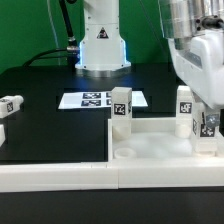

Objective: Assemble square table

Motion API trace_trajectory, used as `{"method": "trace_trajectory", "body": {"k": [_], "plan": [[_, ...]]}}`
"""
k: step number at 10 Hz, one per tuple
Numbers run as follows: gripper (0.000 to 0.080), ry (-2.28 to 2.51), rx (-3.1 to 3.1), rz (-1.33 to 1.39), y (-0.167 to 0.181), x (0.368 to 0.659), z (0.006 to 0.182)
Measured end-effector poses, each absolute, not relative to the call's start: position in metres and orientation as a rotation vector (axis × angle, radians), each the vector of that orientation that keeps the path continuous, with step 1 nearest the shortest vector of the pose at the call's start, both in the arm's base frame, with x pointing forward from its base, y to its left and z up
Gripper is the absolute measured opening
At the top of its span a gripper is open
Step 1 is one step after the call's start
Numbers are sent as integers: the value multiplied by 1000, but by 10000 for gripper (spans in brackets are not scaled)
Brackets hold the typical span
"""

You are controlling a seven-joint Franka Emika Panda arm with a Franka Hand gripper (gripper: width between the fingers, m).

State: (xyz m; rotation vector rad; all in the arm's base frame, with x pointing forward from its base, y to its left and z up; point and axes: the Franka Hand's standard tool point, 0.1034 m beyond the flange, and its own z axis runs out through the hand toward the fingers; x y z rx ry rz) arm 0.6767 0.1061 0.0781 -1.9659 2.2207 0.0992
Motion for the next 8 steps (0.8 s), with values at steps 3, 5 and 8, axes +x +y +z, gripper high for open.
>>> {"method": "trace_trajectory", "body": {"k": [3,5,8], "plan": [[291,2178,-2012,94,106,677,78],[534,1734,-2434,35,107,674,78],[642,1405,-2653,-3,111,673,77]]}}
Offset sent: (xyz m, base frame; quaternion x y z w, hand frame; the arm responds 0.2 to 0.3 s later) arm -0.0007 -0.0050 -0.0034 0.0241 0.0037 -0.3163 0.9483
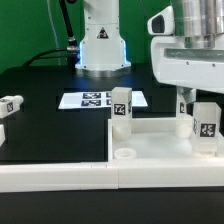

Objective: Assemble square table

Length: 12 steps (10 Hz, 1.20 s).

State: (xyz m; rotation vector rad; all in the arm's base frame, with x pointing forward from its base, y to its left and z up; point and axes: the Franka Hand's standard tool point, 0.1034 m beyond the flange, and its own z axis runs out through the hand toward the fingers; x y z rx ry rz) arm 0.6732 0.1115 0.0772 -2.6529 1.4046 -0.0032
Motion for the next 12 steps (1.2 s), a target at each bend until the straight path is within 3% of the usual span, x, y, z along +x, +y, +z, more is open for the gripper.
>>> {"method": "trace_trajectory", "body": {"k": [6,7,8,9,10,12], "plan": [[649,284,-3059,-97,101,679,76],[561,285,-3059,-98,103,679,76],[425,295,-3057,-97,103,679,76],[425,302,-3057,-96,103,679,76],[287,343,-3051,-95,103,679,76],[288,568,-3013,-86,102,679,75]]}}
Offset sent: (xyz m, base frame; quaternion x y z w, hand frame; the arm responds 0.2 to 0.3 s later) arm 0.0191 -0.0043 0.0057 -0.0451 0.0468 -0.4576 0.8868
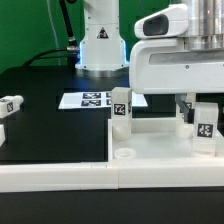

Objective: Assemble square table

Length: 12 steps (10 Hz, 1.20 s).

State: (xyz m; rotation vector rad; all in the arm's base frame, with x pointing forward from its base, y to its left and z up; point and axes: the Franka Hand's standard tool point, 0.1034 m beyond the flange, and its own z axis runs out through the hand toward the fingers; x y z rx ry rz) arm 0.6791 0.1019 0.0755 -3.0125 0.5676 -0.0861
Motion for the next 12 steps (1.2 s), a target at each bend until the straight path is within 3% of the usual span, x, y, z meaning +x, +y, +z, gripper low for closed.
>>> {"method": "trace_trajectory", "body": {"k": [5,12], "plan": [[288,1726,-2488,-20,104,677,74],[288,2268,-1947,73,102,678,72]]}}
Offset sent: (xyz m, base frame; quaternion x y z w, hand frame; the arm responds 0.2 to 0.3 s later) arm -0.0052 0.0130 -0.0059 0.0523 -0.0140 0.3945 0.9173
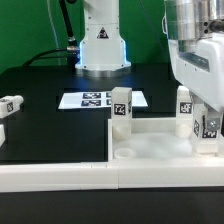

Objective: Assemble square table

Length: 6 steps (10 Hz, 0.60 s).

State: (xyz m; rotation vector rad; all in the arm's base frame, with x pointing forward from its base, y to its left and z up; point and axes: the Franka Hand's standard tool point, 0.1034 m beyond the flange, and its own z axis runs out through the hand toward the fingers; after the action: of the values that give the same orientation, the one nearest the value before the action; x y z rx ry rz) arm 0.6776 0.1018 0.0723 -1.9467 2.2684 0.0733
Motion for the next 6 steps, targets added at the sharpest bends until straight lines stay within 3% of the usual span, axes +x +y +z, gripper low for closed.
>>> {"method": "trace_trajectory", "body": {"k": [1,2,3,5,6], "plan": [[288,2321,-1862,80,102,677,72],[364,2282,-1908,77,102,677,72],[364,2268,-1925,76,102,677,71],[621,1930,-2295,3,106,676,70],[621,1738,-2444,-23,111,675,68]]}}
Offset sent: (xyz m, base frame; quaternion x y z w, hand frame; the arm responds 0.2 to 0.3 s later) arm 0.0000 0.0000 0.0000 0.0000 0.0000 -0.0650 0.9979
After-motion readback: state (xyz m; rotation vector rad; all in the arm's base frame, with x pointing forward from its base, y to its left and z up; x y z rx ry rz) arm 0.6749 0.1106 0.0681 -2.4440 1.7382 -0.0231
